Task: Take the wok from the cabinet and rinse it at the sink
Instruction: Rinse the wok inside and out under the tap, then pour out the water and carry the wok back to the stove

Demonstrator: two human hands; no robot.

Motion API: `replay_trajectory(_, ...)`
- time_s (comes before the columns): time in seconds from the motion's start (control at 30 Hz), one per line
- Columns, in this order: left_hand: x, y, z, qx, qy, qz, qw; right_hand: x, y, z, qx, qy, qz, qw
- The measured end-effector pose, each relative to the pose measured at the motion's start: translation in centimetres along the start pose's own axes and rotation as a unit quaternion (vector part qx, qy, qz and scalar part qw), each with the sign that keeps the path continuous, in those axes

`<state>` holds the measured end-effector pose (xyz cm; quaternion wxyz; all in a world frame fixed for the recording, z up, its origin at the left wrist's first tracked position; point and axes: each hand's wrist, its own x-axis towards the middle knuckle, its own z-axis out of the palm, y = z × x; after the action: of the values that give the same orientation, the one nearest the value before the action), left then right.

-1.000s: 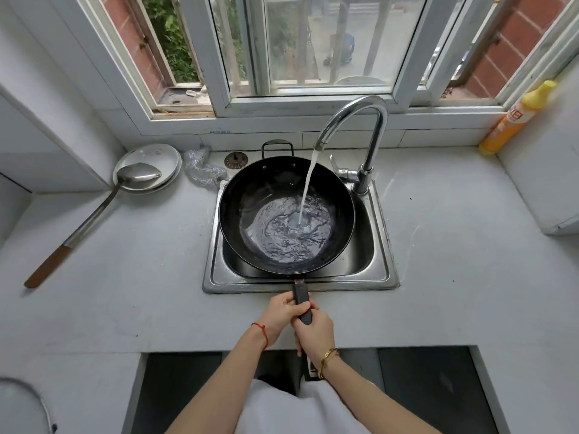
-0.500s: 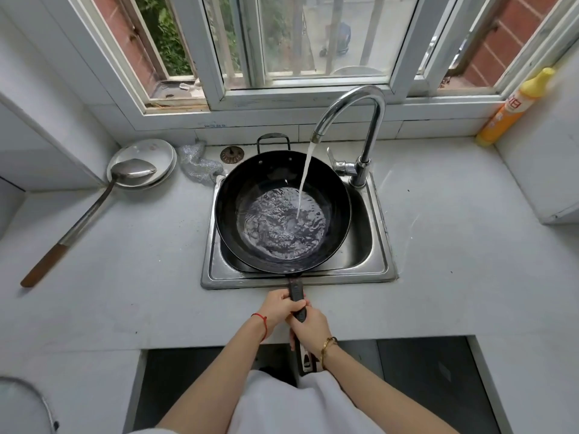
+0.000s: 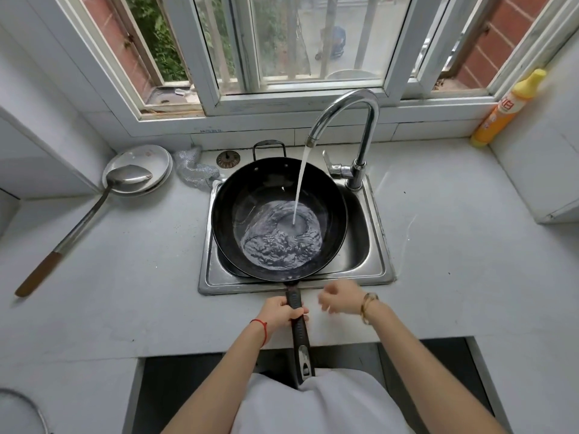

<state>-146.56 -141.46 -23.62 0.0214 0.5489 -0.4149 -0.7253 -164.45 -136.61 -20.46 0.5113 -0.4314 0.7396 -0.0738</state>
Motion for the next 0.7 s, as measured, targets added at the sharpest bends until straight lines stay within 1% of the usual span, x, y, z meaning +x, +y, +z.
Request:
replay_trajectory(0.07,-0.1,0.4,0.0,-0.02,0.002,-0.024,1.0,1.2,-0.3,-3.1,-0.07,0.159,-0.025,0.984)
replay_trajectory(0.1,0.1,0.4,0.0,-0.015,0.008,-0.031,0.999,1.8,-0.6,-4.6,-0.071,0.217,-0.041,0.973)
replay_trajectory(0.17,0.3,0.5,0.0,-0.001,0.019,-0.04,0.999,3.1,-1.9,-7.2,-0.07,0.284,-0.086,0.952)
replay_trajectory(0.27,0.5,0.6,0.0,0.017,0.029,-0.053,0.998,5.4,-4.3,-10.9,-0.129,0.338,-0.152,0.92)
replay_trajectory(0.37,0.7,0.8,0.0,0.035,0.029,-0.057,0.997,8.7,-6.2,-14.1,-0.197,0.359,-0.185,0.893)
replay_trajectory(0.5,0.8,0.9,-0.1,0.033,0.029,-0.064,0.997,12.6,-7.6,-16.8,-0.304,0.346,-0.19,0.867)
replay_trajectory(0.7,0.9,0.8,-0.1,0.033,0.022,-0.065,0.997,14.9,-8.2,-17.5,-0.379,0.299,-0.146,0.863)
